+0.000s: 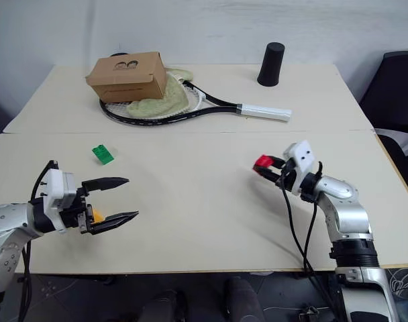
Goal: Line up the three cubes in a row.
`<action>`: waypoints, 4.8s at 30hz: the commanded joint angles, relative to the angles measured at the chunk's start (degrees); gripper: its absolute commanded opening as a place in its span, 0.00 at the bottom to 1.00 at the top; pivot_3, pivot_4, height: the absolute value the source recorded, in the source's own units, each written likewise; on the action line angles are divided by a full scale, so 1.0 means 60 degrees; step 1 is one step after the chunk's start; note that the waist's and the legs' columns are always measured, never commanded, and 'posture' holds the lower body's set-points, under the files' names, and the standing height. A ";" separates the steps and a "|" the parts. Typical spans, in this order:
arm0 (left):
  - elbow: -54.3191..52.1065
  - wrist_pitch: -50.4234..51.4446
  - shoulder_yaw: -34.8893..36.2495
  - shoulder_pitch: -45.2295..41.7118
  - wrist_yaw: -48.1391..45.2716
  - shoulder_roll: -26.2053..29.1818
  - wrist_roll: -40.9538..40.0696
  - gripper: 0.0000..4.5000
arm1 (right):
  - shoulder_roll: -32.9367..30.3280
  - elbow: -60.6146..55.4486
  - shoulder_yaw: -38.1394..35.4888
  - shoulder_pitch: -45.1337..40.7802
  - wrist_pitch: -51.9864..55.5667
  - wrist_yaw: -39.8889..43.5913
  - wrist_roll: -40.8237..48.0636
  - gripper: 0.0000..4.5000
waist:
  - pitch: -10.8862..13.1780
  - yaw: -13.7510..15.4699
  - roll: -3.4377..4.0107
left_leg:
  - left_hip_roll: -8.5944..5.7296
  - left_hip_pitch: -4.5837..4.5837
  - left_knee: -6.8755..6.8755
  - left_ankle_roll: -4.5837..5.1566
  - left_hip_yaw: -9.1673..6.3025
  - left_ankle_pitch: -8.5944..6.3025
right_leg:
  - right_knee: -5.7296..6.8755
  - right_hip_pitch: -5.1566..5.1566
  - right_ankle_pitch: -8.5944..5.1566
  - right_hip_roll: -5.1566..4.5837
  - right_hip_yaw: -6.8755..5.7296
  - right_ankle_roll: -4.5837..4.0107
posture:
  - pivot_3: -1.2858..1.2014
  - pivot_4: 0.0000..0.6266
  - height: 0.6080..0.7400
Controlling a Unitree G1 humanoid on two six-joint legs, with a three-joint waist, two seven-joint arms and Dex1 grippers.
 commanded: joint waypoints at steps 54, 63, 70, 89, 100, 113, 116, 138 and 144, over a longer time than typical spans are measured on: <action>0.8202 -0.0517 0.0582 -0.5210 0.1566 0.0386 0.2099 1.00 | 0.0976 -0.1123 -0.1881 0.1722 -0.2231 0.1364 0.2521 0.99 | 0.0006 0.0258 -0.0026 | -0.0015 -0.0047 -0.0005 0.0029 -0.0003 -0.0023 | -0.0069 0.0010 0.0015 -0.0086 -0.0129 0.0001 | 0.52 0.24 1.00; 1.3996 -0.3717 -0.1741 -0.9032 0.0942 0.0249 0.4672 1.00 | 0.0736 -0.1846 -0.2113 0.2125 -0.2192 0.0721 0.2487 0.99 | 0.0005 0.0283 -0.0040 | -0.0016 -0.0177 0.0061 -0.0003 0.0102 0.0001 | 0.0000 -0.0140 0.0028 -0.0078 -0.0242 0.0026 | 0.52 0.24 1.00; 1.5145 -0.3987 -0.1949 -0.9746 0.0947 -0.0218 0.5237 1.00 | 0.0438 -0.2927 -0.2626 0.3016 -0.2088 -0.0099 0.2590 0.99 | 0.0019 0.0332 -0.0065 | -0.0010 -0.0177 0.0130 0.0015 0.0109 -0.0010 | 0.0010 -0.0135 0.0031 -0.0086 -0.0239 0.0035 | 0.52 0.24 1.00; 1.5541 -0.3687 -0.1707 -0.9987 0.1690 -0.1049 0.5550 0.55 | -0.0046 -0.4379 -0.3446 0.4754 -0.1789 -0.0926 0.2759 1.00 | 0.0023 0.0335 -0.0077 | -0.0019 -0.0170 0.0152 0.0018 0.0103 -0.0010 | 0.0042 -0.0133 0.0036 -0.0084 -0.0230 0.0043 | 0.52 0.24 1.00; 1.4410 -0.3891 -0.1273 -1.0558 -0.2168 -0.0962 0.4650 0.34 | -0.0258 -0.4152 -0.3523 0.4716 -0.1787 -0.0608 0.2796 1.00 | 0.0027 0.0334 -0.0084 | -0.0029 -0.0175 0.0162 0.0016 0.0159 -0.0009 | 0.0046 -0.0133 0.0036 -0.0062 -0.0237 0.0043 | 0.52 0.24 1.00; 0.3430 0.0172 -0.4566 -0.5924 -0.3196 -0.2074 0.4527 0.34 | -0.1284 -0.3631 -0.3691 0.5326 -0.1810 0.1419 0.3074 1.00 | 0.0027 0.0296 -0.0083 | -0.0001 -0.0141 0.0180 0.0013 0.0133 -0.0006 | 0.0075 -0.0124 0.0033 -0.0067 -0.0073 0.0048 | 0.52 0.24 1.00; 0.3168 0.0598 -0.4881 -0.5661 -0.2425 -0.2458 0.4597 0.34 | -0.1200 -0.3753 -0.3573 0.5286 -0.1754 0.1290 0.2990 1.00 | 0.0026 0.0320 -0.0082 | -0.0013 -0.0131 0.0179 0.0007 0.0122 0.0003 | 0.0081 -0.0119 0.0034 -0.0052 -0.0059 0.0047 | 0.52 0.24 1.00; 0.3782 0.0105 -0.6510 -0.5765 -0.1085 -0.3102 0.5544 0.34 | -0.0988 -0.4788 -0.3122 0.5201 -0.1201 -0.0035 0.2918 1.00 | 0.0025 0.0459 -0.0079 | -0.0024 -0.0139 0.0181 0.0023 0.0107 0.0004 | 0.0068 -0.0107 0.0038 -0.0064 -0.0065 0.0056 | 0.52 0.24 1.00; 0.3721 0.0135 -0.6517 -0.5656 -0.1206 -0.2945 0.5411 0.34 | -0.0904 -0.4482 -0.3142 0.5246 -0.1435 0.0082 0.2847 1.00 | 0.0024 0.0550 -0.0078 | -0.0026 -0.0135 0.0189 0.0034 0.0107 0.0001 | 0.0066 -0.0099 0.0042 -0.0063 -0.0064 0.0062 | 0.52 0.24 1.00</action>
